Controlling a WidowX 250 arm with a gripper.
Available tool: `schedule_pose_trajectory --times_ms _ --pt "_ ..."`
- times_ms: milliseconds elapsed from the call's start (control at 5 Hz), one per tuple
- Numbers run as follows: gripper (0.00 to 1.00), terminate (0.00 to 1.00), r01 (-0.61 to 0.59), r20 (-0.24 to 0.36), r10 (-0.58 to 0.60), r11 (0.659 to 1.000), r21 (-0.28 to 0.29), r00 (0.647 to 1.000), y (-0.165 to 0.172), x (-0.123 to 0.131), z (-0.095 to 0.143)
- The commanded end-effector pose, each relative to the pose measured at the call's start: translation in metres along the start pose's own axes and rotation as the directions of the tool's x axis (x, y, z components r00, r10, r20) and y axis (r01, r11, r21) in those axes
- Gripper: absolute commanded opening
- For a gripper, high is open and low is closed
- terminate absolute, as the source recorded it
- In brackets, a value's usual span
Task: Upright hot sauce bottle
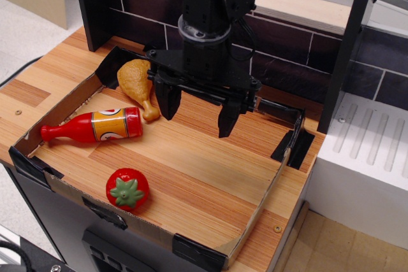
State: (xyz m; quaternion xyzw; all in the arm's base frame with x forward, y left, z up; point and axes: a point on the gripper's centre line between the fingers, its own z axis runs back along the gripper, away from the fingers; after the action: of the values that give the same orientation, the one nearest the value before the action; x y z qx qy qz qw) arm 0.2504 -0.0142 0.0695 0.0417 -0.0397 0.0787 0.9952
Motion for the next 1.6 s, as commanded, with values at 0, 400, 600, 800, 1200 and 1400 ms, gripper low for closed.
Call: schedule_pose_trajectory --times_ms 0,400,600,800,1200,1400 --pt "1.0 0.0 0.0 0.0 0.0 1.0 0.0 1.0 0.0 0.0 0.0" --pt "1.0 0.0 0.348 0.009 -0.349 0.936 0.054 0.937 0.049 -0.013 0.024" --pt "1.0 0.0 0.47 -0.028 -0.469 0.882 0.043 0.883 0.08 -0.01 0.032" --pt "1.0 0.0 0.598 -0.063 -0.595 0.797 0.085 0.801 0.109 -0.009 0.029" --pt "1.0 0.0 0.762 -0.105 -0.755 0.642 0.082 0.648 0.148 -0.017 0.002" --pt "1.0 0.0 0.803 -0.12 -0.794 0.592 0.075 0.596 0.15 -0.022 -0.014"
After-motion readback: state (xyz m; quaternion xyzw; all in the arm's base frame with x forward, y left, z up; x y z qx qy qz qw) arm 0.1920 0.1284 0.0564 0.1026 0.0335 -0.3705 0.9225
